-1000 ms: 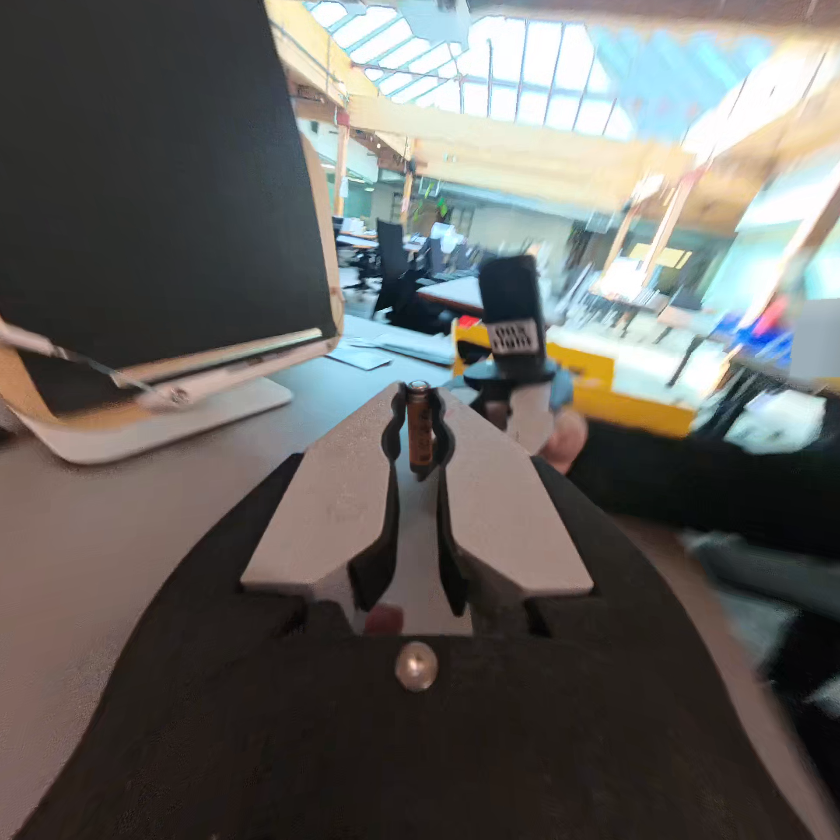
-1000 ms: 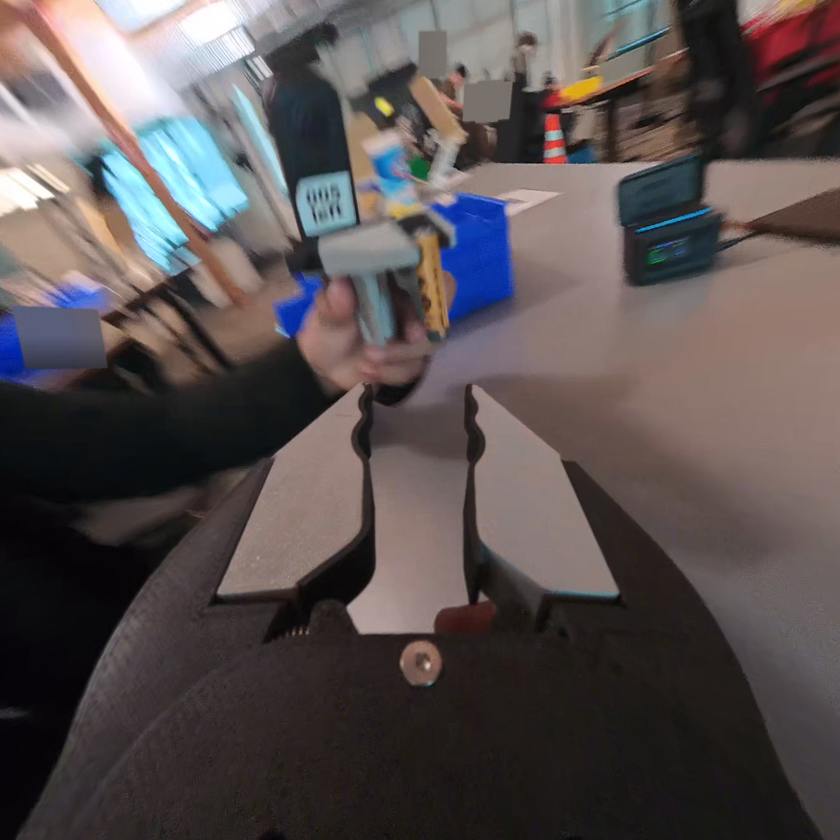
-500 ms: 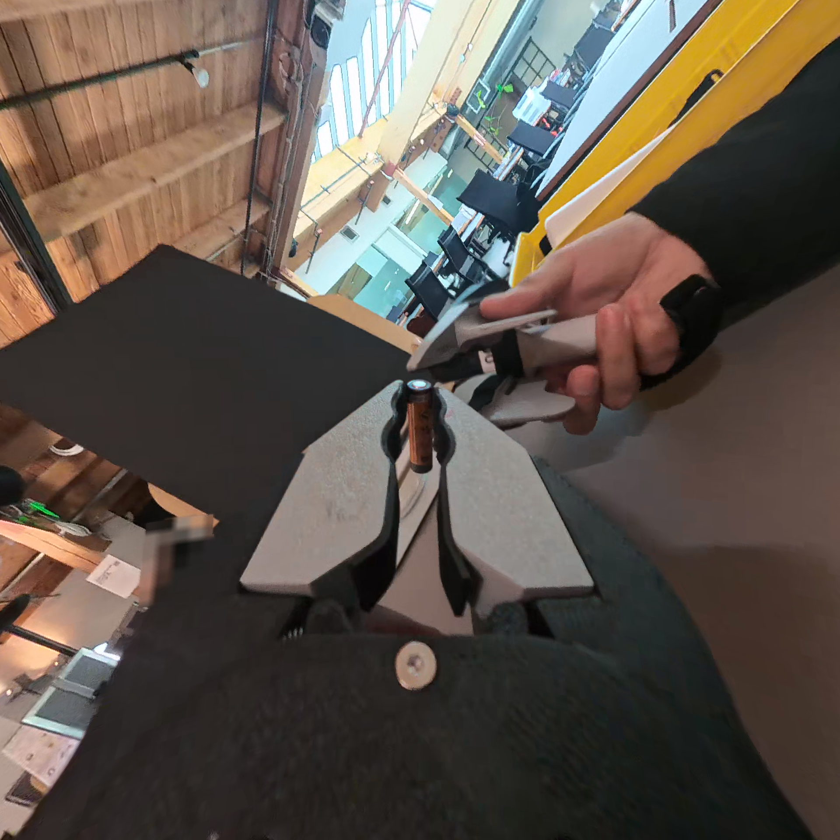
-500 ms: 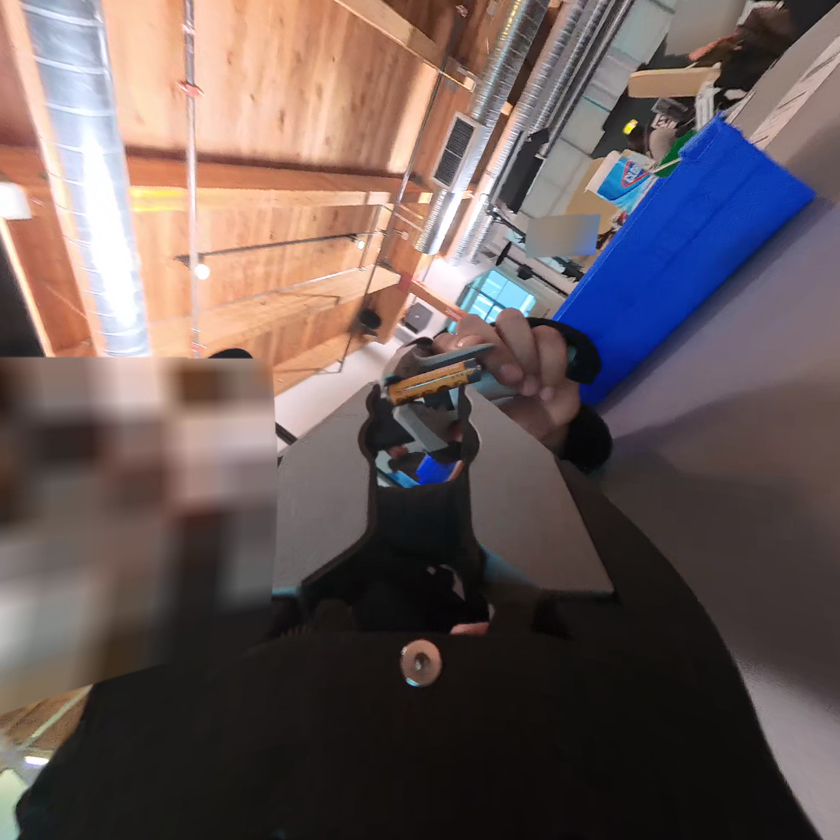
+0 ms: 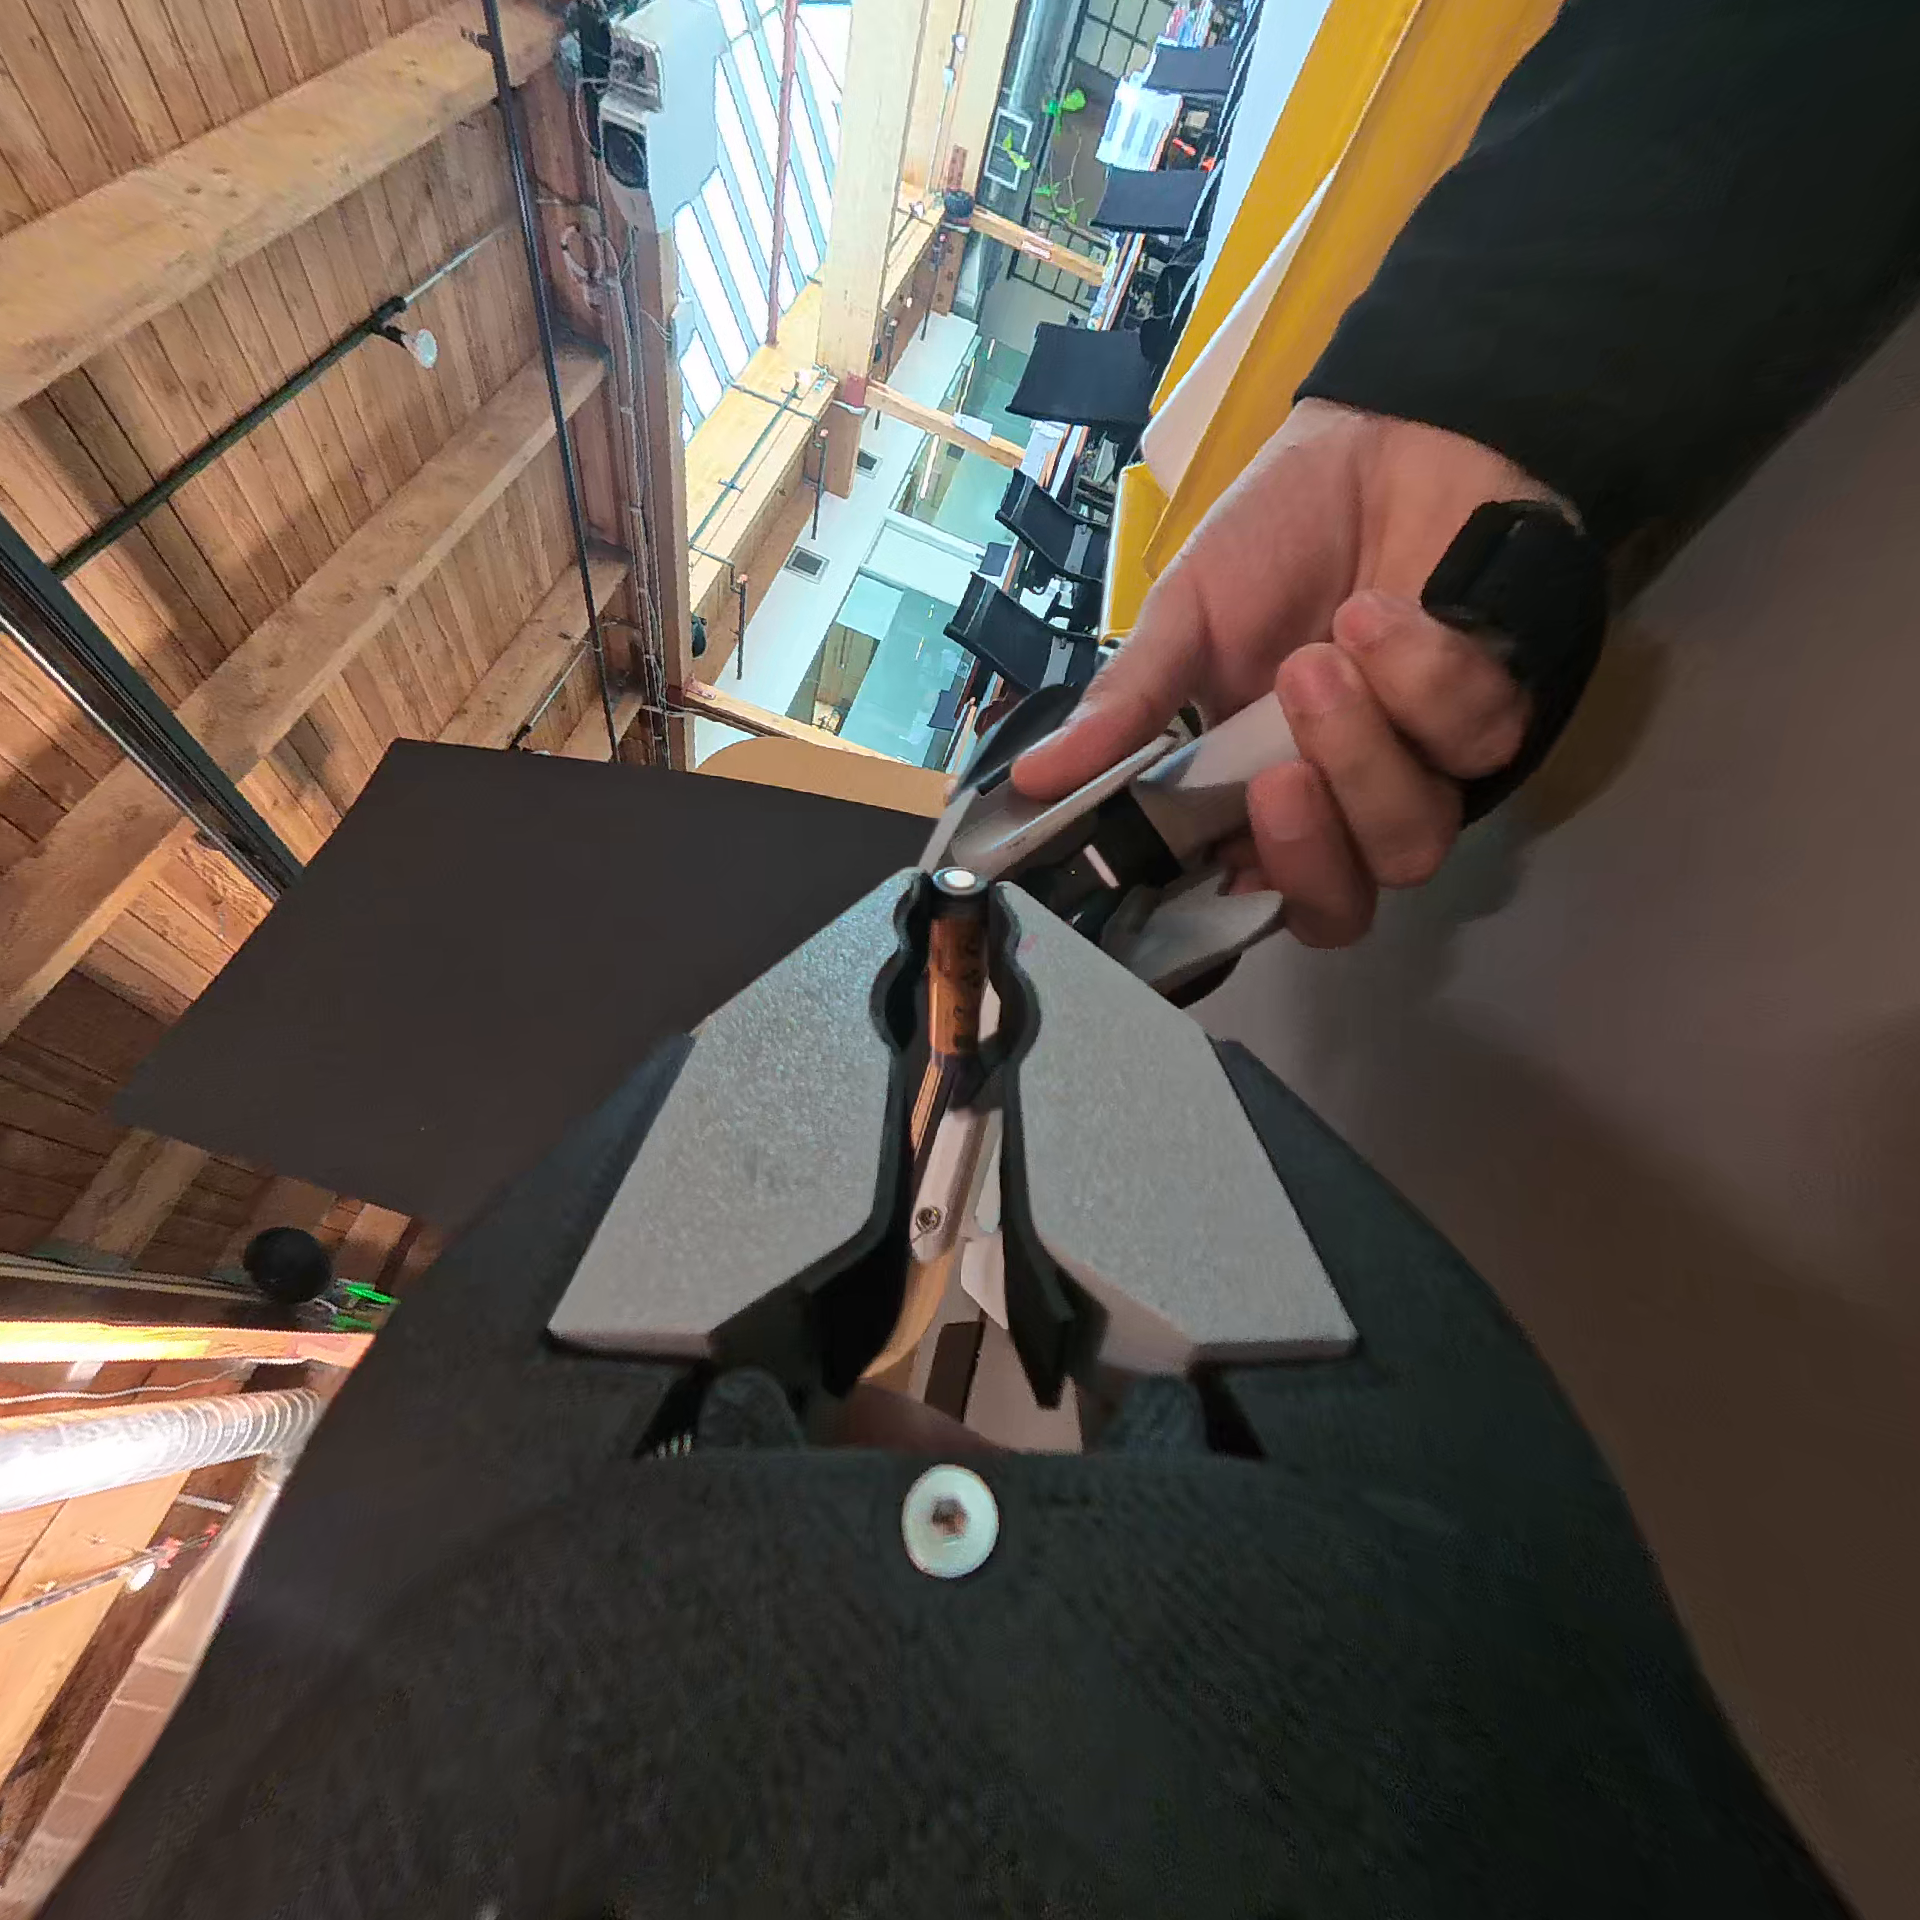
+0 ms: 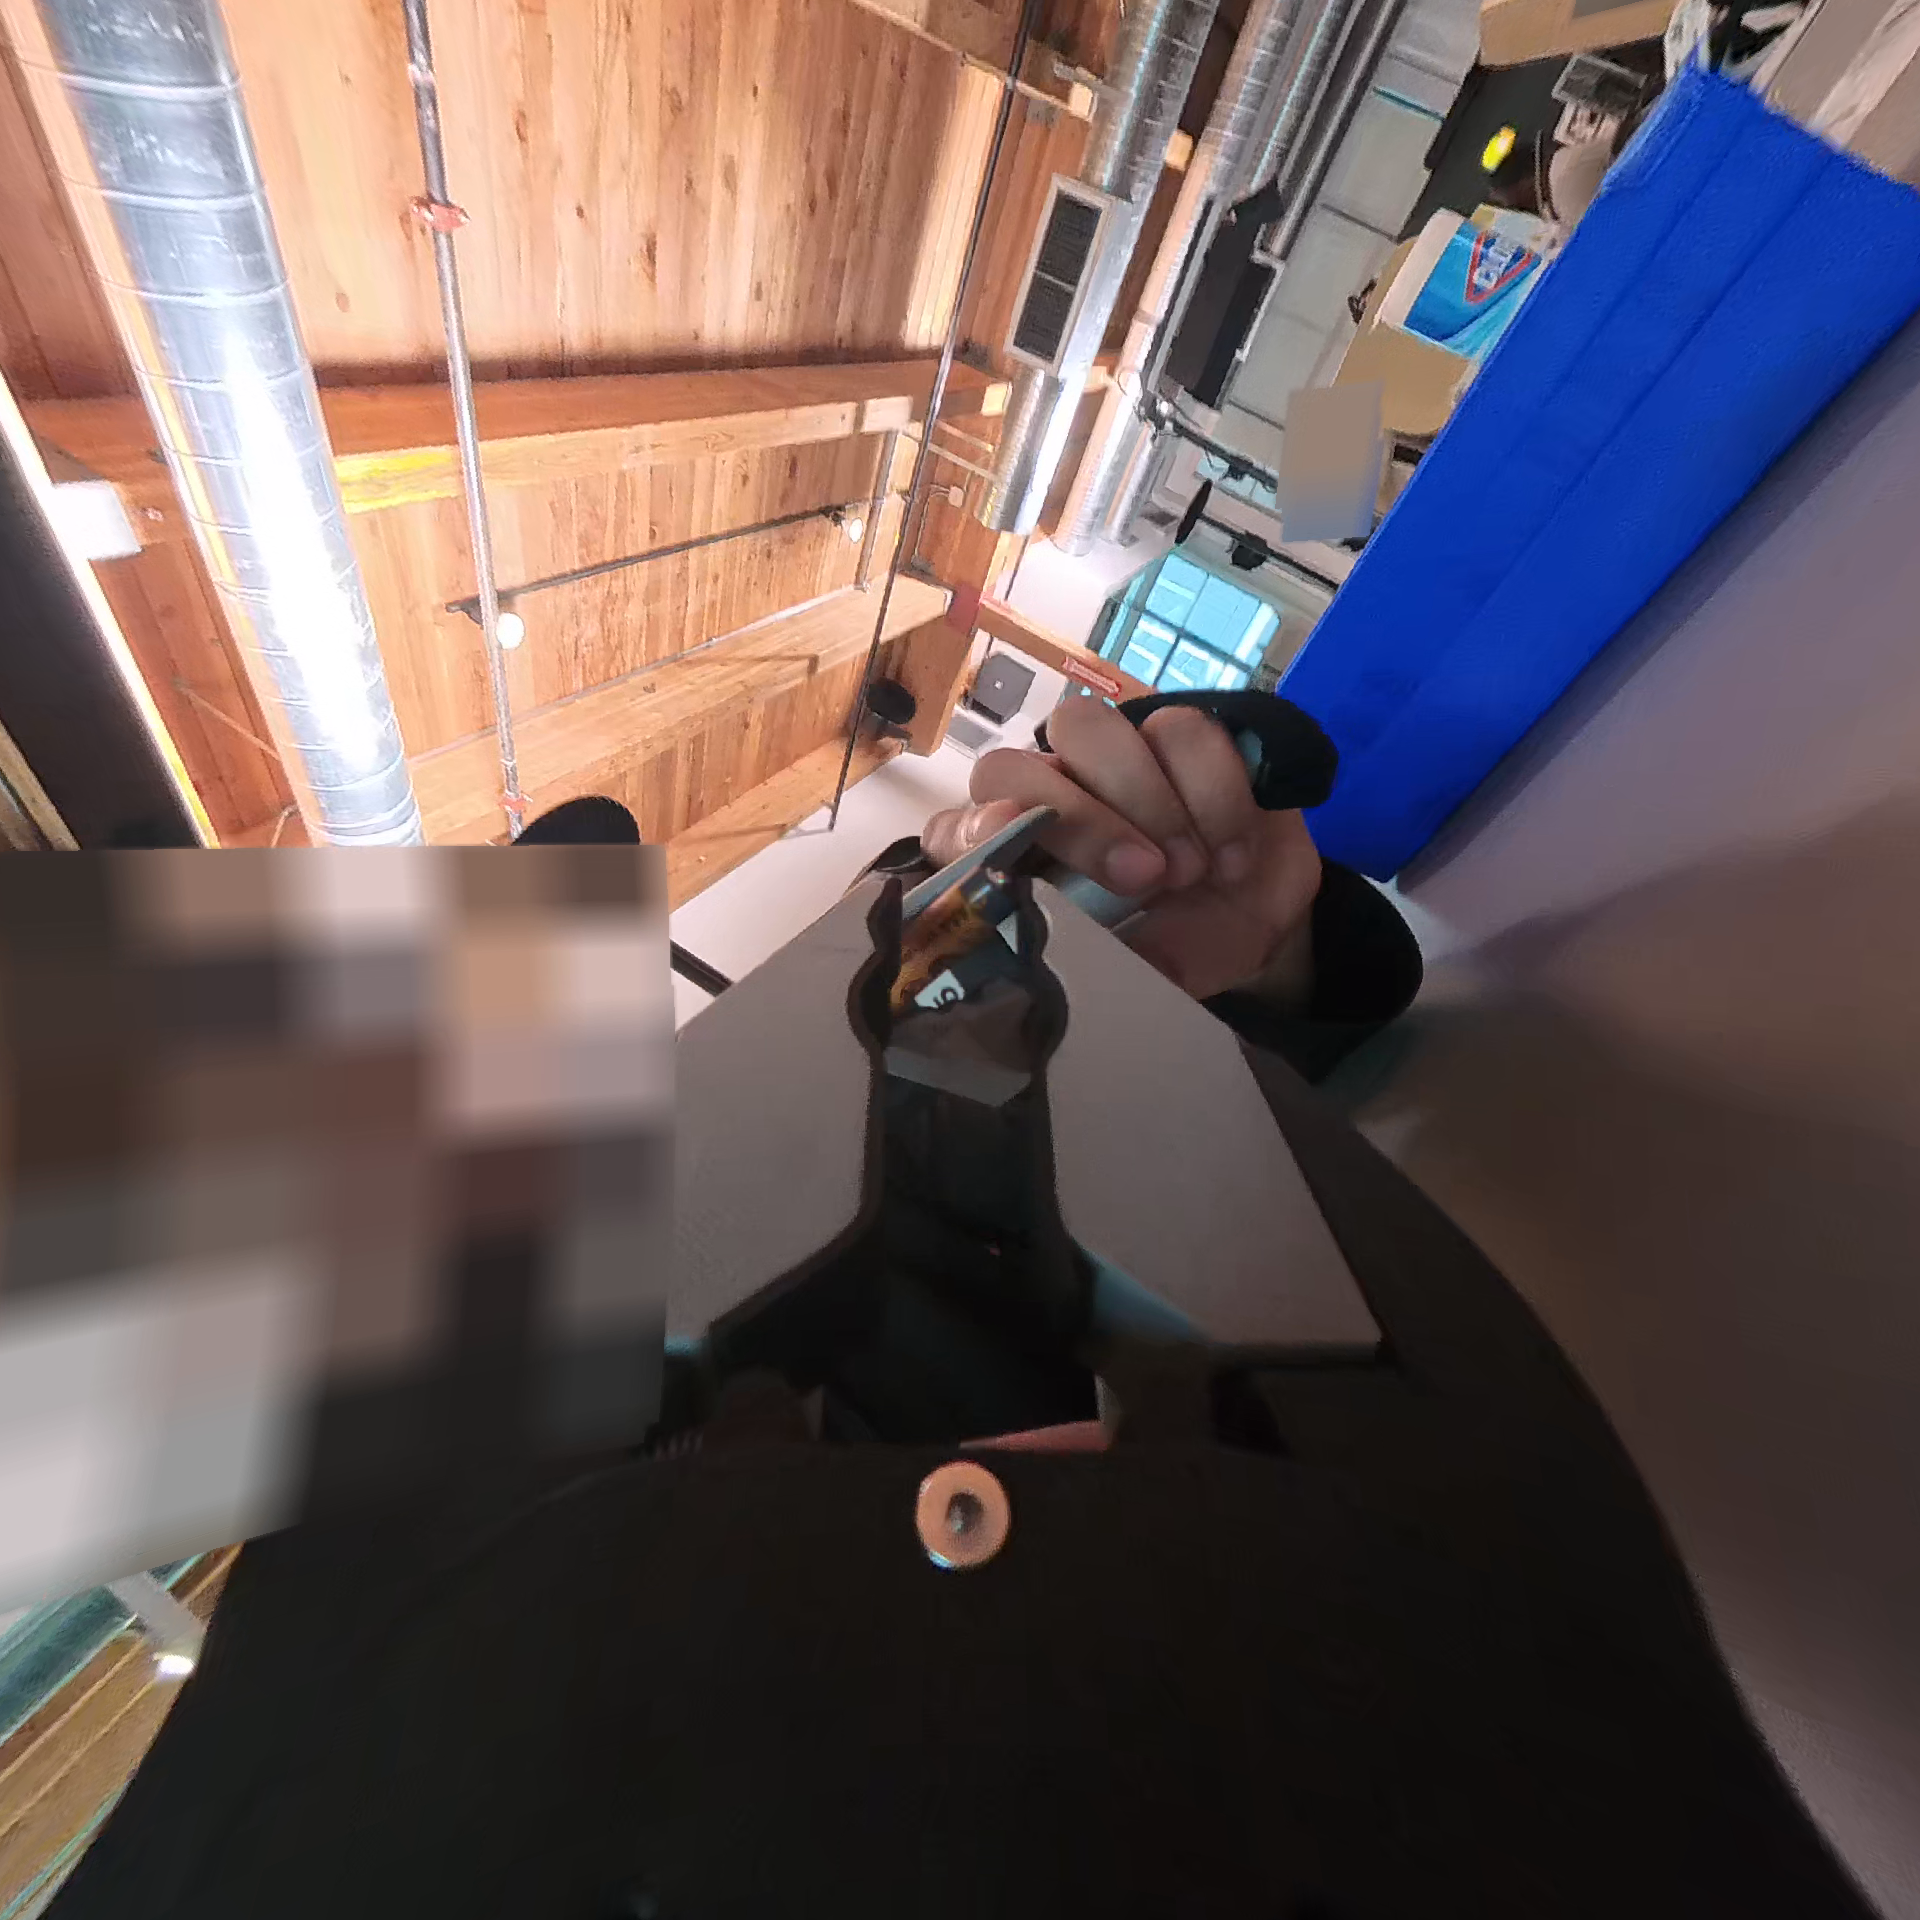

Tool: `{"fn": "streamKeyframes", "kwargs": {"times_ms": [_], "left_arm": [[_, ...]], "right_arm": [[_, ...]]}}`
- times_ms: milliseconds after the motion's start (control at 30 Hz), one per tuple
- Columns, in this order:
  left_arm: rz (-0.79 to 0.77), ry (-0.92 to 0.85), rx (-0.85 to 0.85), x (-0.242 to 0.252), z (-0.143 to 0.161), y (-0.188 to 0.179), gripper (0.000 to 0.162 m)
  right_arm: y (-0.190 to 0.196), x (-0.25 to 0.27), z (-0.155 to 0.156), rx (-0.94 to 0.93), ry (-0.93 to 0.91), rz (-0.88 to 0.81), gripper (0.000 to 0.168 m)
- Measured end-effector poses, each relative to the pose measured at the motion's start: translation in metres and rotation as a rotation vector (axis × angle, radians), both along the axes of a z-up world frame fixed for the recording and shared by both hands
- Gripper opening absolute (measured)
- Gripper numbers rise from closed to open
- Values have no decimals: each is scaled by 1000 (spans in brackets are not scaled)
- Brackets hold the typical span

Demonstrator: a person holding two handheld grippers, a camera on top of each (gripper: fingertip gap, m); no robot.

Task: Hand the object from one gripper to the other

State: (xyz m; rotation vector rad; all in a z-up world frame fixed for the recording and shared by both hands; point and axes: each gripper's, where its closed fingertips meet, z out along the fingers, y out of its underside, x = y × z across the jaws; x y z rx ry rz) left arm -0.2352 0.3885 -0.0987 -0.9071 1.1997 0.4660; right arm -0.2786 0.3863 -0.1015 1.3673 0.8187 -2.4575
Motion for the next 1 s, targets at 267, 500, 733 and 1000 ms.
{"fn": "streamKeyframes", "kwargs": {"times_ms": [267, 500, 733, 1000], "left_arm": [[-22, -257, -221, -13, 1, 9, 16], [-10, -478, -485, -27, -8, 27, 17], [-117, -787, -893, -32, -17, 34, 19], [-217, -852, -1050, -26, -20, 28, 17]], "right_arm": [[47, 2, -8, 200, -32, -311, 6], [67, 6, 2, 411, -4, -532, 6], [48, 2, 9, 839, 38, -621, 6], [25, -5, 8, 1013, 100, -598, 6]]}}
